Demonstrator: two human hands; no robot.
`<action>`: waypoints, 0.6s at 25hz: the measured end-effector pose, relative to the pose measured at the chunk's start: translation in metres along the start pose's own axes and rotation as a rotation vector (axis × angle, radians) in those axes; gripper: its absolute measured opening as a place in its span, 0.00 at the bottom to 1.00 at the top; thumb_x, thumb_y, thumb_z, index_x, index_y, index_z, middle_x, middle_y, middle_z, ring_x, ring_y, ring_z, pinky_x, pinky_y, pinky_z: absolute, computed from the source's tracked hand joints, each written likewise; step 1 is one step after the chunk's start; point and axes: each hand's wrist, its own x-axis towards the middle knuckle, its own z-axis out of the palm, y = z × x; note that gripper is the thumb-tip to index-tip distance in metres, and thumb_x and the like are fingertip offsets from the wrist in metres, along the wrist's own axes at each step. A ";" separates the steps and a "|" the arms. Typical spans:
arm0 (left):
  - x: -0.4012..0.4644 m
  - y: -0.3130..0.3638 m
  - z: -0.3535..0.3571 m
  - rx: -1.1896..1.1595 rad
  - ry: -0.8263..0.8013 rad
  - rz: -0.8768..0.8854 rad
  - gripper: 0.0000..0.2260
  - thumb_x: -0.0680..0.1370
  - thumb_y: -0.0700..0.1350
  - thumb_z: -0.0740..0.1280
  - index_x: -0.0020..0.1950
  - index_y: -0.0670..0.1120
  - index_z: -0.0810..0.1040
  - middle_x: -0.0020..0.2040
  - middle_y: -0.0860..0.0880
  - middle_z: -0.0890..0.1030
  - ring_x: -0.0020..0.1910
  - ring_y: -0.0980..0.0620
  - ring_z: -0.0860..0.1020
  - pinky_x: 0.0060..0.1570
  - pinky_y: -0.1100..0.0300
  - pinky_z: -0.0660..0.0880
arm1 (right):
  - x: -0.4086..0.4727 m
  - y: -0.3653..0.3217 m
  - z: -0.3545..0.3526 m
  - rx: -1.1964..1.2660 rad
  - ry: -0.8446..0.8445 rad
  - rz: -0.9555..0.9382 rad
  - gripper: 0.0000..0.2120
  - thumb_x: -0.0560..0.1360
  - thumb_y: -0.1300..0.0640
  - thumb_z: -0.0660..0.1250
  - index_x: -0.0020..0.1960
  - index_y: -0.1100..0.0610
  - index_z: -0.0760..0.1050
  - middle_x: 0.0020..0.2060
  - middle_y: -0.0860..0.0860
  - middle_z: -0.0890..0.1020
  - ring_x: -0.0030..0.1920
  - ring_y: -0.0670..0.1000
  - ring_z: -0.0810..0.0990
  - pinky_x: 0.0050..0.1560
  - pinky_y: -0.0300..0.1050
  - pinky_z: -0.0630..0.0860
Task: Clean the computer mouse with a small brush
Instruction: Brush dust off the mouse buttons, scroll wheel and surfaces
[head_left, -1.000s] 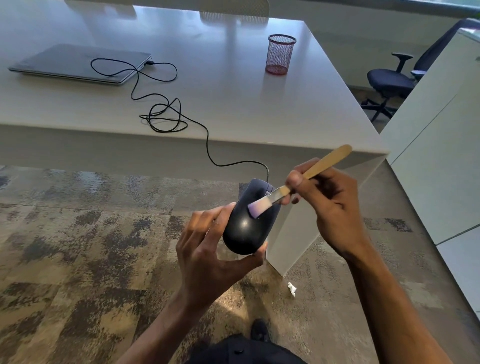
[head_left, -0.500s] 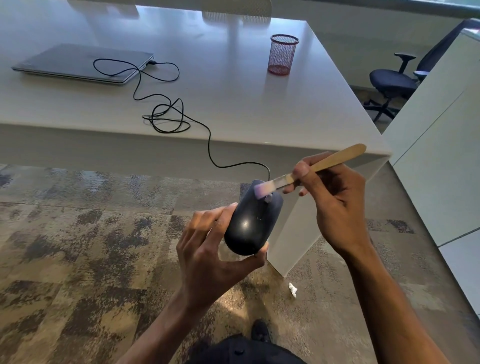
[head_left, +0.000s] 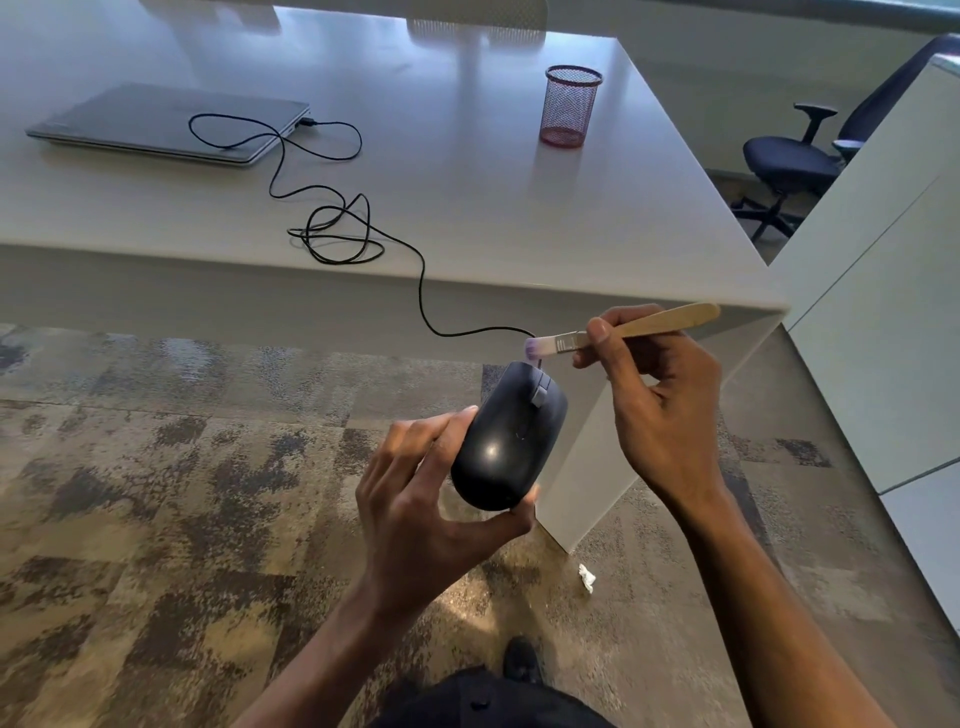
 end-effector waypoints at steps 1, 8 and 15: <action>0.000 0.000 0.000 -0.001 -0.002 -0.005 0.29 0.66 0.58 0.75 0.56 0.37 0.80 0.50 0.44 0.82 0.46 0.46 0.79 0.47 0.58 0.74 | 0.000 -0.002 0.001 0.001 -0.010 -0.006 0.06 0.80 0.54 0.64 0.50 0.55 0.78 0.40 0.47 0.84 0.41 0.42 0.85 0.43 0.31 0.77; 0.002 0.001 0.003 -0.015 -0.015 -0.031 0.30 0.65 0.58 0.75 0.56 0.36 0.80 0.51 0.43 0.82 0.48 0.46 0.78 0.49 0.59 0.73 | -0.005 -0.014 0.005 0.065 -0.143 0.012 0.07 0.80 0.55 0.64 0.48 0.56 0.79 0.39 0.45 0.83 0.41 0.45 0.85 0.44 0.37 0.80; 0.004 0.001 0.005 -0.043 -0.040 -0.157 0.30 0.64 0.59 0.73 0.56 0.36 0.79 0.50 0.43 0.82 0.49 0.48 0.77 0.48 0.60 0.73 | -0.018 -0.027 0.013 0.114 -0.311 -0.079 0.06 0.78 0.58 0.66 0.46 0.57 0.81 0.38 0.45 0.83 0.39 0.44 0.83 0.41 0.36 0.79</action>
